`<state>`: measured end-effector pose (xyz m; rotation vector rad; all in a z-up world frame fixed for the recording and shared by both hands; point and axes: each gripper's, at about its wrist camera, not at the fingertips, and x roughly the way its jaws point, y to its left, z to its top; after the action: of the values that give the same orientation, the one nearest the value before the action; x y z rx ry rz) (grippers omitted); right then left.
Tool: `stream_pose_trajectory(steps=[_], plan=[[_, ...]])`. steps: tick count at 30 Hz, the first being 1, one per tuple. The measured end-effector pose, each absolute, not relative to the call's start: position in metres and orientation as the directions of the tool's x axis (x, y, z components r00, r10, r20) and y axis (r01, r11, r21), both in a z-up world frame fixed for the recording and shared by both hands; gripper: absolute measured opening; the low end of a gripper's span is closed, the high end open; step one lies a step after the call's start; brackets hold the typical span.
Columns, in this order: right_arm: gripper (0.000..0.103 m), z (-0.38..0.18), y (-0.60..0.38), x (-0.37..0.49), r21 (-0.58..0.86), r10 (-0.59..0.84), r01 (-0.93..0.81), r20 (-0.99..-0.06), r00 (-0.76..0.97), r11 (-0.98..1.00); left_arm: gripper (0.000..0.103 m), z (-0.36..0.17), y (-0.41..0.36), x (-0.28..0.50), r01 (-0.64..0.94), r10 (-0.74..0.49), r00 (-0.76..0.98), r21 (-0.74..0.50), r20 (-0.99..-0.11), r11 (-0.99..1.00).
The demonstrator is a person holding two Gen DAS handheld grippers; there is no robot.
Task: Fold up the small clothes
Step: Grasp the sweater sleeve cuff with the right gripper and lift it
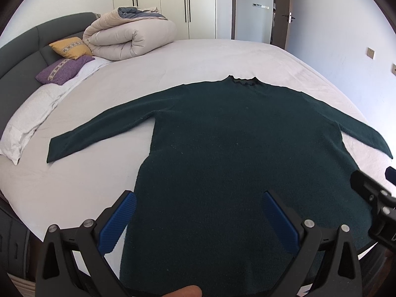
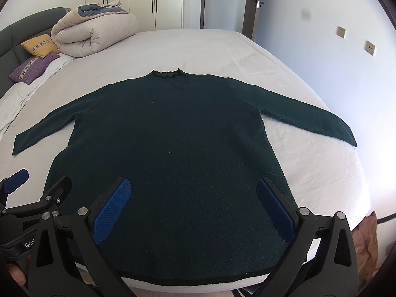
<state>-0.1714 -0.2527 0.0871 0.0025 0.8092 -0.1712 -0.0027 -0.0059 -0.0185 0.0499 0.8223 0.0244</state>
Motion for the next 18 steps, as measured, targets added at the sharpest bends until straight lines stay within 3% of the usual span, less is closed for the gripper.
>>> stream_pose_trajectory(steps=[4,9,15,18], plan=[[0.103,0.084,-0.291,-0.164,0.011,-0.131,0.203,-0.731,0.67,0.979,0.103,-0.022,-0.019,-0.002,0.01,0.112,0.708,0.168,-0.698,0.986],[0.103,0.085,-0.379,-0.161,0.133,-0.136,0.327,-0.718,0.682,0.936,0.103,-0.027,-0.028,0.01,0.033,0.11,0.695,0.184,-0.711,0.982],[0.103,0.074,-0.522,-0.164,0.361,-0.127,0.49,-0.689,0.714,0.794,0.103,-0.03,-0.032,0.045,0.099,-0.046,0.619,0.02,-0.784,0.995],[0.103,0.054,-0.601,-0.162,0.527,-0.078,0.542,-0.666,0.742,0.654,0.103,-0.032,-0.03,0.062,0.147,-0.257,0.575,-0.211,-0.777,0.966]])
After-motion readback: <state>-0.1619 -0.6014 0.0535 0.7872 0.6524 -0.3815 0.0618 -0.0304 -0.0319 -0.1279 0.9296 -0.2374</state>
